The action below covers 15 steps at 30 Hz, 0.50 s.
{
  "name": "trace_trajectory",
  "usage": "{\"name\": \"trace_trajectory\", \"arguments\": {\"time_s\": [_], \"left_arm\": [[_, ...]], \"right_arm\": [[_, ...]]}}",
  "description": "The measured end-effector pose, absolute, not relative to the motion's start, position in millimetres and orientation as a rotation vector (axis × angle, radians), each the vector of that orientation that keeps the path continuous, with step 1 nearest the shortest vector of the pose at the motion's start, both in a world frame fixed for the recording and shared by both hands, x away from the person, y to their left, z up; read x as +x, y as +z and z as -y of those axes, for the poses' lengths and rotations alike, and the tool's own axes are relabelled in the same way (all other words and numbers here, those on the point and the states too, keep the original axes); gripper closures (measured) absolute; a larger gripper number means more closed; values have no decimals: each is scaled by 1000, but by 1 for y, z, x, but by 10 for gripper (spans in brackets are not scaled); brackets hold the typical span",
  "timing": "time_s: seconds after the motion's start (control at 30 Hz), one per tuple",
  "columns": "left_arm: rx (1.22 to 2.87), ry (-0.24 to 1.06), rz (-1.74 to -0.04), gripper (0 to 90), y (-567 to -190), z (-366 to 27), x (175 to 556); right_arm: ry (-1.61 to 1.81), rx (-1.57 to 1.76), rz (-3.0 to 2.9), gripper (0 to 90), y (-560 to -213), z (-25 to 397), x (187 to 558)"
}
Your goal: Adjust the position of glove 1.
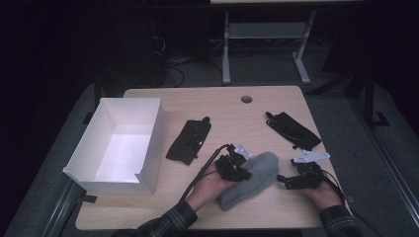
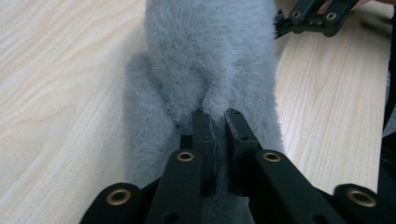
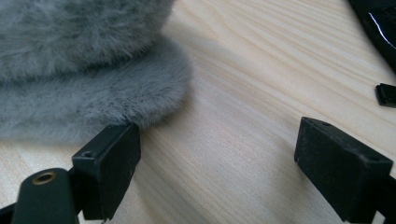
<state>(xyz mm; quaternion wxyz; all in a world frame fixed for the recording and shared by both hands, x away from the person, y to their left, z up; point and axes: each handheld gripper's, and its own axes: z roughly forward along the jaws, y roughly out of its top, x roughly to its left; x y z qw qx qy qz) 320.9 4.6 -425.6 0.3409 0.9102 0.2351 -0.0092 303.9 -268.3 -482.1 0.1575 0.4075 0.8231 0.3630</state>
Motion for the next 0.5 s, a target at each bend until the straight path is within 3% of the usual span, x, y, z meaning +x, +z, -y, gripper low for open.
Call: {"name": "trace_trajectory", "arguments": {"time_s": [0.07, 0.2, 0.3, 0.5], "left_arm": [[2355, -28, -606, 812, -424, -6, 322], [2300, -21, -601, 630, -412, -16, 326], [2278, -16, -582, 589, -405, -23, 327], [2217, 21, -571, 592, -389, -55, 329]], "right_arm": [[1038, 1166, -2355, 143, -482, 268, 304], [1039, 1167, -2355, 142, -482, 268, 304], [1037, 1167, -2358, 149, -482, 268, 304], [1024, 1195, -2389, 232, -474, 272, 296]]}}
